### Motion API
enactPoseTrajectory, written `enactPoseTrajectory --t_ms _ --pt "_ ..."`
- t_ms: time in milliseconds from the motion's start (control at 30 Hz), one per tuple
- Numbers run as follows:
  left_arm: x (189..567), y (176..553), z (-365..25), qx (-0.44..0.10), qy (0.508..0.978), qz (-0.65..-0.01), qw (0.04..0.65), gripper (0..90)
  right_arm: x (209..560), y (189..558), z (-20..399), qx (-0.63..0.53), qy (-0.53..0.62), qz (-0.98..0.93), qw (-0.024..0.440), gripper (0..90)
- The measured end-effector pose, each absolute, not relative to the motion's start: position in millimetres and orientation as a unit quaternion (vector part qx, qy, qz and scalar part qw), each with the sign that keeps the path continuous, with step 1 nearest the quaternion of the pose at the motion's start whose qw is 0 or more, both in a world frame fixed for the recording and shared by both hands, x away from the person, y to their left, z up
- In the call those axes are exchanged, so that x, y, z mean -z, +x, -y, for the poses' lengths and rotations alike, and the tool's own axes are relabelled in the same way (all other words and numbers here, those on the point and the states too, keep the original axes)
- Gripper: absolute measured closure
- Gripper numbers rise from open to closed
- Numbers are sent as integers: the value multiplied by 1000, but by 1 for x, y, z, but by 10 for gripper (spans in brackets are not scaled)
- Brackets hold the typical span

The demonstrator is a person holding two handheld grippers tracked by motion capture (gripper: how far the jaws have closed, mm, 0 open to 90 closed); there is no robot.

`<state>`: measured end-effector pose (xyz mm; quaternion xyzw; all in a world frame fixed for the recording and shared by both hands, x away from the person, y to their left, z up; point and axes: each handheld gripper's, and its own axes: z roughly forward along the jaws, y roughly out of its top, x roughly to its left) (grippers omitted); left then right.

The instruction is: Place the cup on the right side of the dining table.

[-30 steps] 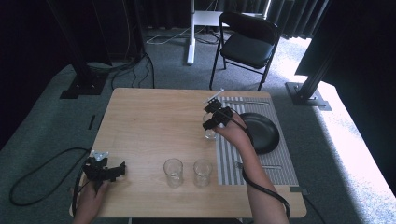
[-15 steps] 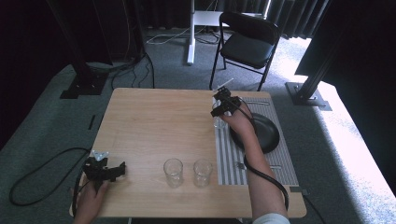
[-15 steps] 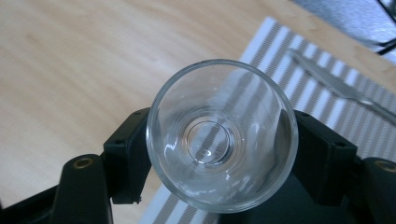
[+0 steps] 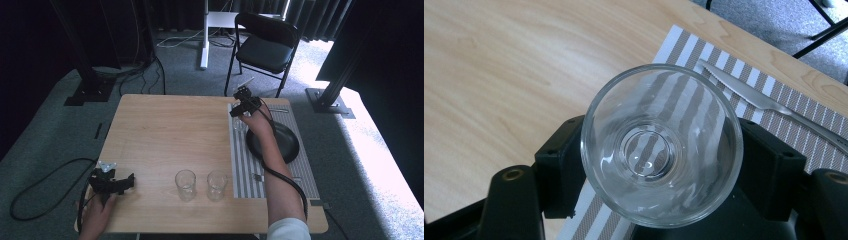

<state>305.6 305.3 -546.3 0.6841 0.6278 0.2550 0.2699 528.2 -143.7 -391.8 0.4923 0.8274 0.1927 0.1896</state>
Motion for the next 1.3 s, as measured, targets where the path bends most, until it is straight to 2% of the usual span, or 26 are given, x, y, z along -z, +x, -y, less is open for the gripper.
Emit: enactPoseTrajectory --t_ms 800,1300 --pt "546 306 -304 -257 680 -632 269 26 417 582 154 -171 547 -800 181 283" --pt "546 306 -304 -257 680 -632 268 26 432 593 162 -166 555 -798 168 282"
